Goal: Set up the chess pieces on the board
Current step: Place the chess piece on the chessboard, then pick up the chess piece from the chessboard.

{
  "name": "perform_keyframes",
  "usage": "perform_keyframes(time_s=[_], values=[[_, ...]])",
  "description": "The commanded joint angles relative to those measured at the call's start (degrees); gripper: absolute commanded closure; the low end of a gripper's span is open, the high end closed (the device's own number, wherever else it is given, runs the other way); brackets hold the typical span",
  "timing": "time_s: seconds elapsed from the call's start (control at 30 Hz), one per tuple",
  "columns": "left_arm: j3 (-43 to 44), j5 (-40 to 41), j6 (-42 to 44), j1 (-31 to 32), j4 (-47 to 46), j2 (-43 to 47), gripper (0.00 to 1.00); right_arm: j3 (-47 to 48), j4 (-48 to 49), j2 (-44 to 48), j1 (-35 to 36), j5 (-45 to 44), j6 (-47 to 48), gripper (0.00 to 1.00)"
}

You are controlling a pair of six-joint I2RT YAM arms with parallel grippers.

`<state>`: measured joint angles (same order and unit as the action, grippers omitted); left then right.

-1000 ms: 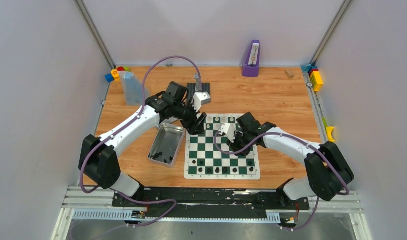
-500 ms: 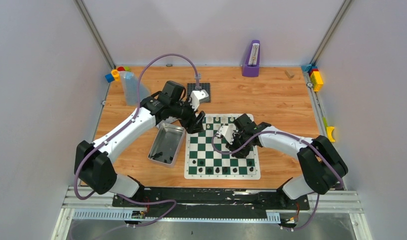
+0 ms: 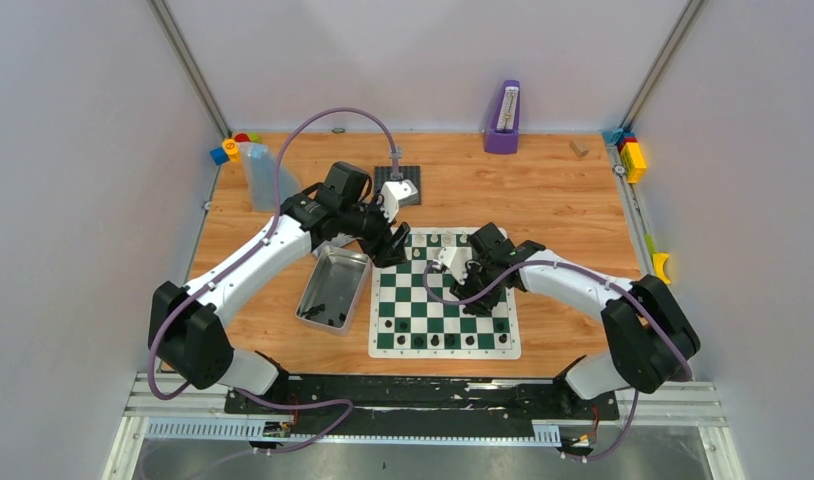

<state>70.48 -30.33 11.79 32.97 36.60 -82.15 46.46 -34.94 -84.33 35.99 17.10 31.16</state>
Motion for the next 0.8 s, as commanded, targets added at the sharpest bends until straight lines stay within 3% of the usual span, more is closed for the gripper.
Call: perform_keyframes(time_s=[0.0,0.43,0.77], values=[[0.4,0.3,1.0,-0.1,-0.4,1.7,0.2,4.0,-1.0,3.2,0.3,2.5,-1.7,0.65],[1.0,2.0,0.8,-0.1,0.1,2.5,0.2,5.3,-0.6,-0.5,0.4,4.5,-2.3,0.62],[0.4,5.1,0.1,-0.7,-1.1,4.2,0.19,4.6,0.4,-1.8,0.5,5.4,-2.8,0.67]])
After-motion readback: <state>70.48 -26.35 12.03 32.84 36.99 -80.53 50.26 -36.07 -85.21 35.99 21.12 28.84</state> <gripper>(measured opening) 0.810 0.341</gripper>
